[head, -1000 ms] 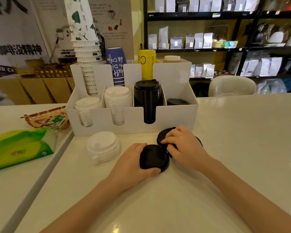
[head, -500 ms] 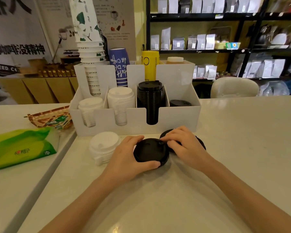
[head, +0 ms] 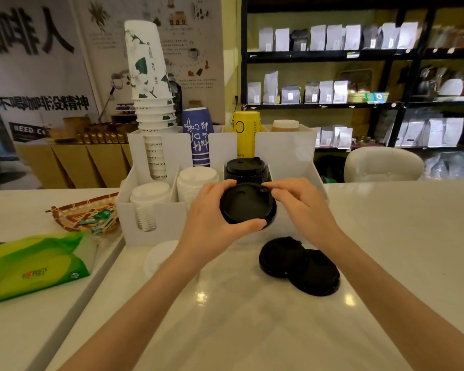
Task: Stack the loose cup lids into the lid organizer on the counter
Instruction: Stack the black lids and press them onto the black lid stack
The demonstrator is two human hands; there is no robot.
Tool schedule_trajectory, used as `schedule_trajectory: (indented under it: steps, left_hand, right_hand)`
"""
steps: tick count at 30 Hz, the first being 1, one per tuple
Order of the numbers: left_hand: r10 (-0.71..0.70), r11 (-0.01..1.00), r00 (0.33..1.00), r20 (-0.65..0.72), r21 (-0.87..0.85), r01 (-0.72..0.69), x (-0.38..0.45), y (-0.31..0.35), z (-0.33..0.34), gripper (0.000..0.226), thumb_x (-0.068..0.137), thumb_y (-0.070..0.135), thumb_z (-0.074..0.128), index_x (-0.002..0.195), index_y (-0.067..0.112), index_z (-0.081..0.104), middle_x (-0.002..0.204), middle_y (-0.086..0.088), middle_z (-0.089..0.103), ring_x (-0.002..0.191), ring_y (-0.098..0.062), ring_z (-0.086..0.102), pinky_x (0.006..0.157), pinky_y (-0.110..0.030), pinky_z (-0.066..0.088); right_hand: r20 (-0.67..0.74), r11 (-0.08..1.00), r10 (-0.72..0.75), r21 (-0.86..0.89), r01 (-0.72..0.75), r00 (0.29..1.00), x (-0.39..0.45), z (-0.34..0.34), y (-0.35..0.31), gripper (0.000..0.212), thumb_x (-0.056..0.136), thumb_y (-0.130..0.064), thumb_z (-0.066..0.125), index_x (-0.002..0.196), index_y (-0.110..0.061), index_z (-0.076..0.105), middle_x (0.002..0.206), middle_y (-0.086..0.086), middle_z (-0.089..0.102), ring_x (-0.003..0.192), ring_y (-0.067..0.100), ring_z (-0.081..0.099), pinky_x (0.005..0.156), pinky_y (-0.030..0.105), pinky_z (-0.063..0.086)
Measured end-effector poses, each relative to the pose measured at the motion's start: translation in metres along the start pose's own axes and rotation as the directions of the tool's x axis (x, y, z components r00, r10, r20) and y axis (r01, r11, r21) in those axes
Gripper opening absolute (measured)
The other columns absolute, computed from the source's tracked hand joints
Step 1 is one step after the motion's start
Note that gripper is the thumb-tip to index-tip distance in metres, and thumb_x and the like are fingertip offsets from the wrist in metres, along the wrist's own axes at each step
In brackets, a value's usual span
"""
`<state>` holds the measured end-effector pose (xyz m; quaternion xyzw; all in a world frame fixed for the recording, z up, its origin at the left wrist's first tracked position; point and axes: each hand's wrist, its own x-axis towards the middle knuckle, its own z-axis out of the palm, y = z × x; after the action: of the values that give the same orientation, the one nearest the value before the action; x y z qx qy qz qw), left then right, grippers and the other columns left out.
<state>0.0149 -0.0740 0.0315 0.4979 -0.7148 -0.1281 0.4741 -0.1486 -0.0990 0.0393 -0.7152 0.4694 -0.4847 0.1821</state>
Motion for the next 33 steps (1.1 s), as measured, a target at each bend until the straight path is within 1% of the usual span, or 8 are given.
schedule_trajectory:
  steps: [2, 7, 12, 14, 18, 22, 27, 33]
  left_hand:
    - [0.018, 1.0, 0.999, -0.047, 0.001, -0.018, 0.016, 0.004, 0.002, 0.076, 0.056, 0.04, 0.08, 0.122, 0.023, 0.046, 0.117, 0.004, 0.05, 0.107, -0.009, 0.046, 0.091, -0.025, 0.043]
    - [0.034, 0.999, 0.988, -0.153, -0.025, -0.038, 0.053, 0.007, 0.01, 0.071, 0.056, 0.038, 0.08, 0.118, 0.021, 0.05, 0.108, 0.008, 0.05, 0.101, -0.005, 0.046, 0.081, -0.012, 0.038]
    - [-0.003, 0.997, 0.978, -0.21, -0.072, -0.013, 0.088, -0.004, 0.023, 0.068, 0.058, 0.037, 0.079, 0.118, 0.021, 0.051, 0.108, 0.009, 0.051, 0.101, -0.005, 0.047, 0.08, -0.009, 0.038]
    - [-0.04, 0.995, 0.972, -0.232, -0.101, 0.017, 0.098, -0.01, 0.028, 0.067, 0.059, 0.037, 0.078, 0.117, 0.02, 0.051, 0.108, 0.009, 0.052, 0.1, -0.006, 0.049, 0.083, -0.016, 0.042]
    - [-0.062, 0.996, 0.966, -0.249, -0.076, 0.044, 0.107, -0.019, 0.038, 0.06, 0.061, 0.039, 0.076, 0.113, 0.02, 0.054, 0.104, 0.01, 0.053, 0.094, -0.004, 0.046, 0.078, -0.012, 0.038]
    - [-0.057, 0.998, 0.97, -0.237, -0.005, 0.058, 0.109, -0.025, 0.042, 0.058, 0.063, 0.042, 0.074, 0.112, 0.019, 0.055, 0.107, 0.006, 0.057, 0.096, -0.005, 0.046, 0.08, -0.016, 0.035]
    - [-0.081, 0.994, 0.979, -0.188, 0.053, 0.092, 0.108, -0.029, 0.04, 0.059, 0.062, 0.049, 0.072, 0.111, 0.019, 0.056, 0.11, 0.0, 0.06, 0.097, -0.008, 0.047, 0.083, -0.022, 0.037]
    - [-0.107, 0.99, 0.989, -0.104, 0.078, 0.116, 0.107, -0.03, 0.036, 0.058, 0.065, 0.045, 0.071, 0.114, 0.019, 0.055, 0.115, 0.0, 0.059, 0.098, -0.008, 0.046, 0.088, -0.029, 0.043]
  right_hand:
    - [-0.039, 0.997, -0.009, 0.073, 0.012, 0.999, 0.014, -0.002, -0.001, 0.029, 0.088, -0.019, 0.045, 0.108, -0.016, 0.066, 0.101, -0.004, 0.062, 0.107, 0.018, 0.053, 0.098, 0.038, 0.044]
    - [-0.104, 0.989, -0.052, 0.129, 0.065, 0.993, 0.049, -0.006, 0.0, 0.03, 0.09, -0.015, 0.042, 0.11, -0.012, 0.064, 0.105, -0.001, 0.065, 0.1, 0.009, 0.054, 0.085, 0.012, 0.039]
    - [-0.098, 0.972, -0.054, 0.221, 0.075, 0.994, 0.081, -0.004, 0.011, 0.031, 0.092, -0.014, 0.038, 0.109, -0.019, 0.064, 0.09, -0.017, 0.061, 0.087, -0.011, 0.053, 0.074, -0.004, 0.037]
    - [-0.076, 0.966, -0.045, 0.251, 0.063, 0.996, 0.091, 0.001, 0.018, 0.03, 0.093, -0.017, 0.036, 0.106, -0.023, 0.063, 0.089, -0.015, 0.062, 0.082, -0.016, 0.054, 0.072, -0.003, 0.039]
    - [-0.005, 0.946, 0.029, 0.322, -0.025, 1.0, 0.102, 0.015, 0.036, 0.035, 0.094, -0.024, 0.033, 0.098, -0.012, 0.066, 0.103, 0.017, 0.066, 0.094, 0.017, 0.058, 0.087, 0.03, 0.045]
    - [0.045, 0.924, 0.058, 0.375, -0.07, 0.997, 0.106, 0.021, 0.047, 0.034, 0.095, -0.024, 0.032, 0.104, -0.018, 0.064, 0.109, 0.011, 0.065, 0.106, 0.018, 0.056, 0.088, 0.024, 0.043]
    - [0.061, 0.936, 0.074, 0.341, -0.09, 0.995, 0.109, 0.021, 0.055, 0.038, 0.094, -0.026, 0.032, 0.112, -0.014, 0.063, 0.113, 0.008, 0.064, 0.111, 0.017, 0.054, 0.099, 0.033, 0.041]
    - [0.025, 0.954, 0.068, 0.29, -0.072, 0.997, 0.103, 0.021, 0.056, 0.038, 0.095, -0.027, 0.03, 0.112, -0.014, 0.062, 0.112, 0.007, 0.064, 0.108, 0.015, 0.054, 0.083, 0.015, 0.038]
